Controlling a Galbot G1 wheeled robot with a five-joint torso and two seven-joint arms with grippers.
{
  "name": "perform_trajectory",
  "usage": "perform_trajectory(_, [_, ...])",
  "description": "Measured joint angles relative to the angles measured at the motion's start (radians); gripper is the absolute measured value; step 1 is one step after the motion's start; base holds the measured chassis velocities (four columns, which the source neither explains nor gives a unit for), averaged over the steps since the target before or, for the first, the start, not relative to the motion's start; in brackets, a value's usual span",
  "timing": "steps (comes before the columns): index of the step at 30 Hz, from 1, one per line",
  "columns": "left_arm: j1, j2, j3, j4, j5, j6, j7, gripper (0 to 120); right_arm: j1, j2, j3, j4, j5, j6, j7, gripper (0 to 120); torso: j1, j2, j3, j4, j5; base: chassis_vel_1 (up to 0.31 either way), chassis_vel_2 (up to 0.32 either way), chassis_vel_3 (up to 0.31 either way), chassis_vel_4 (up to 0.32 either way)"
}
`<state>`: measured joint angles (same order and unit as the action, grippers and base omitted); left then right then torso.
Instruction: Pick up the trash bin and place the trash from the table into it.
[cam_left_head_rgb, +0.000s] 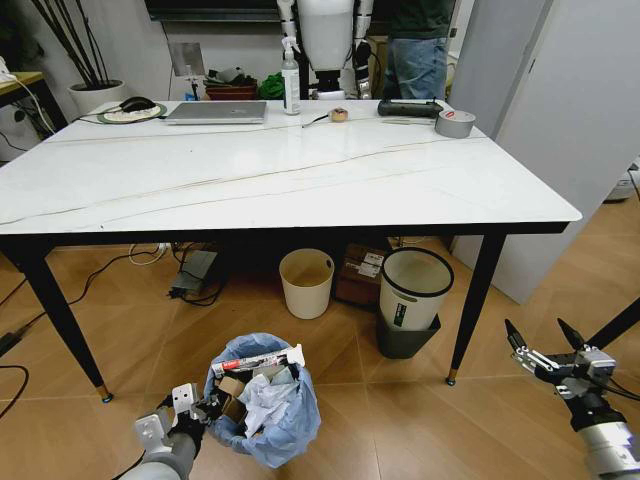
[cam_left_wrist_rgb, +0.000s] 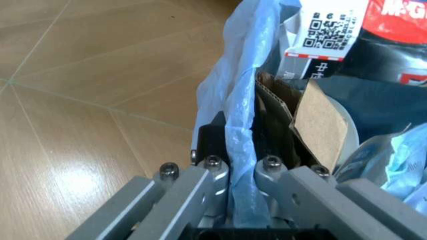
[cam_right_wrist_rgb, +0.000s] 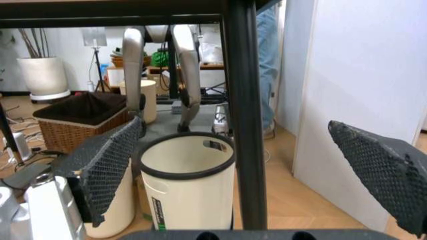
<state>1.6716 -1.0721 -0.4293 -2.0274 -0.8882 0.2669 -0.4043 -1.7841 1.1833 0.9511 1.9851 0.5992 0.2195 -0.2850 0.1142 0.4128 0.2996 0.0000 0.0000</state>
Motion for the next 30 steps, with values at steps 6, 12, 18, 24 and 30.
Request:
perform_trajectory(6, [-0.013, 0.000, 0.004, 0.010, -0.002, 0.000, 0.000, 0, 0.000, 0.000, 0.000, 0.000, 0.000, 0.000, 0.000, 100, -0.008, -0.023, -0.015, 0.0000, 0.0000, 0.000, 0.000, 0.000, 0.000])
perform_trajectory(12, [-0.024, 0.000, 0.008, 0.020, -0.005, 0.000, 0.001, 0, 0.000, 0.000, 0.000, 0.000, 0.000, 0.000, 0.000, 100, -0.018, -0.050, -0.033, 0.0000, 0.0000, 0.000, 0.000, 0.000, 0.000])
perform_trajectory(18, [-0.029, 0.000, 0.010, 0.025, -0.006, 0.000, 0.001, 0, 0.000, 0.000, 0.000, 0.000, 0.000, 0.000, 0.000, 100, -0.025, -0.074, -0.050, 0.0000, 0.0000, 0.000, 0.000, 0.000, 0.000])
perform_trajectory(24, [-0.036, 0.000, 0.013, 0.033, -0.009, 0.000, 0.001, 0, 0.000, 0.000, 0.000, 0.000, 0.000, 0.000, 0.000, 100, -0.032, -0.096, -0.064, 0.0000, 0.0000, 0.000, 0.000, 0.000, 0.000])
perform_trajectory(30, [-0.049, -0.002, 0.017, 0.048, -0.009, 0.000, 0.002, 0, 0.000, 0.000, 0.000, 0.000, 0.000, 0.000, 0.000, 100, -0.039, -0.119, -0.080, 0.0000, 0.0000, 0.000, 0.000, 0.000, 0.000])
